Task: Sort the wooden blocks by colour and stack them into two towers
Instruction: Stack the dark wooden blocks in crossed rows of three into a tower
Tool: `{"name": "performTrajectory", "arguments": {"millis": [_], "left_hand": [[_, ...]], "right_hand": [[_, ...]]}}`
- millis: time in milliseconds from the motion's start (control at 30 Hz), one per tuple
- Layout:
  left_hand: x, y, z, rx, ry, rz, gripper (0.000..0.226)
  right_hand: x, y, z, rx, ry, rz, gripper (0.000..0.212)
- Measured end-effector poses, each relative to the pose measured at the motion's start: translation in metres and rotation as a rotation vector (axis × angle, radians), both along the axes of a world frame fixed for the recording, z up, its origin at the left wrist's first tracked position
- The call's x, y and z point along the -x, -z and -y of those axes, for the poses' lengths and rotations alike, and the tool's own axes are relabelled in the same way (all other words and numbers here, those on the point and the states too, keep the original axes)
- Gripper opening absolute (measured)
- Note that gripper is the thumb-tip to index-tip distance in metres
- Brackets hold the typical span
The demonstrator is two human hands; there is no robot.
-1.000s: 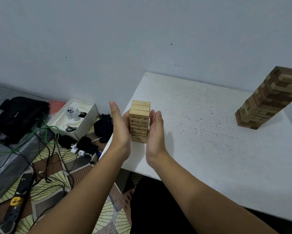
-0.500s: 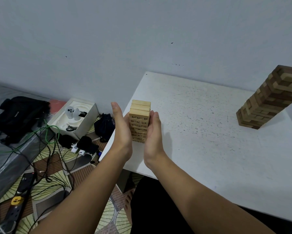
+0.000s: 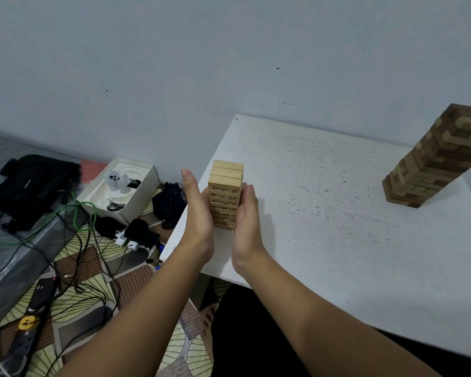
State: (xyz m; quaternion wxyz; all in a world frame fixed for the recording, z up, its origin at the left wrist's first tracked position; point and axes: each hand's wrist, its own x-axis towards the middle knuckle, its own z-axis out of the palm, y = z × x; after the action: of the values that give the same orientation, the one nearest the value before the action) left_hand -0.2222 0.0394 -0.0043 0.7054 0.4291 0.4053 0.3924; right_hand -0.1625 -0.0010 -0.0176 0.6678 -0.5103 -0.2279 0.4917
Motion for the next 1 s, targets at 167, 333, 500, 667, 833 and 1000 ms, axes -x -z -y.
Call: {"name": "performTrajectory", "arguments": {"millis": [167,333,500,667,833,1000], "left_hand": [[-0.001,0.0,0.001,0.008,-0.012,0.016,0.099],[0.0,0.004,-0.001,0.0,-0.006,0.023,0.099],[0.0,0.009,-0.002,-0.011,-0.022,0.053,0.101],[-0.001,0.015,-0.001,-0.022,-0.035,0.057,0.101],[0.005,0.021,-0.006,-0.07,0.021,0.036,0.1],[0.052,0.038,-0.033,-0.202,0.065,-0.228,0.073]], "right_hand": [[0.0,0.004,0.0,0.0,0.001,0.022,0.056],[0.0,0.004,-0.001,-0.012,0.002,0.027,0.056],[0.001,0.006,0.0,-0.014,0.032,-0.006,0.058],[0.004,0.011,0.001,-0.01,0.025,-0.021,0.056],[-0.004,0.011,0.006,-0.045,-0.02,0.038,0.053],[-0.047,0.022,0.026,0.045,-0.075,0.356,0.068]]}}
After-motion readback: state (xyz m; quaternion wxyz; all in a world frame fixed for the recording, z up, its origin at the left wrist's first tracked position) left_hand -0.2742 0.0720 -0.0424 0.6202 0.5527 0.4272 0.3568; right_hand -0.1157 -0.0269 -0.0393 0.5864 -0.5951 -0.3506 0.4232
